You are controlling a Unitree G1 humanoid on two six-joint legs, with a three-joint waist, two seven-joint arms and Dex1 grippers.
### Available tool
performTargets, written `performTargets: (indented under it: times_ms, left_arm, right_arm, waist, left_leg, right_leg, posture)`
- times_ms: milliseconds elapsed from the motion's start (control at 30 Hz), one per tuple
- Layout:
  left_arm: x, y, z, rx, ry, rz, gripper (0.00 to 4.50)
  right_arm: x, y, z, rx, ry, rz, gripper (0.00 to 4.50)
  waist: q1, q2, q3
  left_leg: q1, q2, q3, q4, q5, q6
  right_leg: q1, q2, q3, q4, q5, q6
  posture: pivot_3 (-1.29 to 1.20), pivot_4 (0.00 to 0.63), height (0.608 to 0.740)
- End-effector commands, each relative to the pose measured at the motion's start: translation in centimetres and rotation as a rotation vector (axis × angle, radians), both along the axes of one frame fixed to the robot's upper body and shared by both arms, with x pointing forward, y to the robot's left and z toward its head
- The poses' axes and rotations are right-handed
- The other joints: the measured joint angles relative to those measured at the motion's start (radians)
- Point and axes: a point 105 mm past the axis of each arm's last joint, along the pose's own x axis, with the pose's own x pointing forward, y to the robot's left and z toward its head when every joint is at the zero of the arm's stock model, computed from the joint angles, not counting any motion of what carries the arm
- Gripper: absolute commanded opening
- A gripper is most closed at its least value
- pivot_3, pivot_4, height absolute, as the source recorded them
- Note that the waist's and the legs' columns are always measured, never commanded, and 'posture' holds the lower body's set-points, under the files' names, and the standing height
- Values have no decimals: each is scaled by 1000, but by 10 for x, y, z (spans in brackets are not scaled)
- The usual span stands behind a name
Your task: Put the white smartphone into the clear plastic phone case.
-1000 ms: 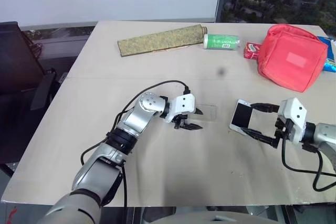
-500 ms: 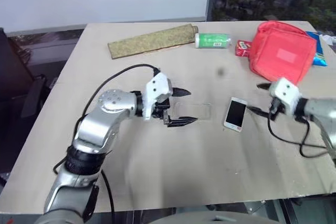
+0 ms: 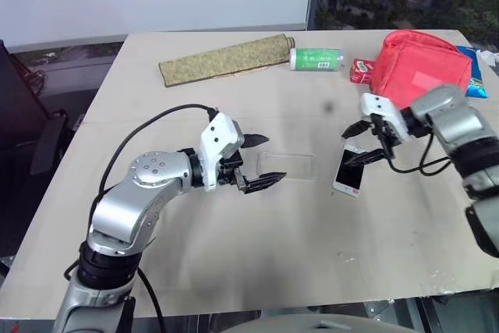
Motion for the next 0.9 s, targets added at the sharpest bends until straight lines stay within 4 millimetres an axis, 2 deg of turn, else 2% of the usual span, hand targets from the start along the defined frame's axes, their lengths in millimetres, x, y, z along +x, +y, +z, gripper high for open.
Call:
performTargets:
  times_ms: [33, 133, 200, 267, 433, 633, 800, 900]
  left_arm:
    - [-7, -1, 9, -7, -53, 13, 4480]
    - [-11, 2, 8, -7, -48, 28, 4480]
    - [-14, 3, 7, -4, -33, 28, 4480]
    - [-17, 6, 7, 2, -24, 29, 4480]
    - [-20, 9, 5, 8, 4, 27, 4480]
    - [-13, 1, 10, -10, -33, 1, 4480]
    - [-12, -4, 8, -7, -28, -44, 4480]
    - [-12, -6, 8, -4, -21, -70, 4480]
  right_arm:
    - [-5, 4, -6, -75, 62, 119, 4500]
    - [-2, 5, -14, -110, 78, 126, 4500]
    - [-3, -2, -23, -163, 94, 126, 4500]
    - [-5, -16, -29, -216, 111, 116, 4500]
    - [-16, -43, -27, -233, 151, 65, 4500]
    - [-39, -68, -26, -215, 204, 32, 4500]
    - [-70, -71, -23, -126, 237, 45, 4500]
    - [-86, -66, -30, -92, 188, 52, 4500]
  waist:
    - [2, 0, 0]
    - [3, 0, 0]
    - [2, 0, 0]
    - [4, 0, 0]
    - [22, 1, 0]
    - [32, 1, 0]
    - [34, 1, 0]
    - [31, 0, 0]
  left_leg:
    - [0, 1, 0, 0, 0, 0]
    - [-1, 0, 0, -1, 0, 0]
    - [0, -1, 1, -1, 0, 0]
    - [0, -1, 1, -1, 0, 0]
    - [0, -2, -1, -1, 0, -1]
    - [-1, -5, -1, -1, 0, 0]
    - [-1, -4, -2, -2, 0, 0]
    - [-2, -4, -3, -1, 0, 0]
  right_leg:
    - [0, 0, 0, 0, 1, 1]
    - [-1, -2, 0, 0, 1, 2]
    - [-1, -3, 1, 0, 1, 2]
    - [0, -3, 1, 0, 1, 2]
    - [0, -5, -1, 0, 0, -1]
    - [0, -8, -2, -1, -1, -1]
    - [0, -7, -3, -1, -1, -1]
    - [0, -7, -4, -1, -1, -1]
  posture:
    - [0, 150, 740]
    - [0, 150, 740]
    - [0, 150, 740]
    - [0, 150, 740]
    - [0, 150, 740]
    - [0, 150, 740]
    - [0, 150, 740]
    - [0, 150, 740]
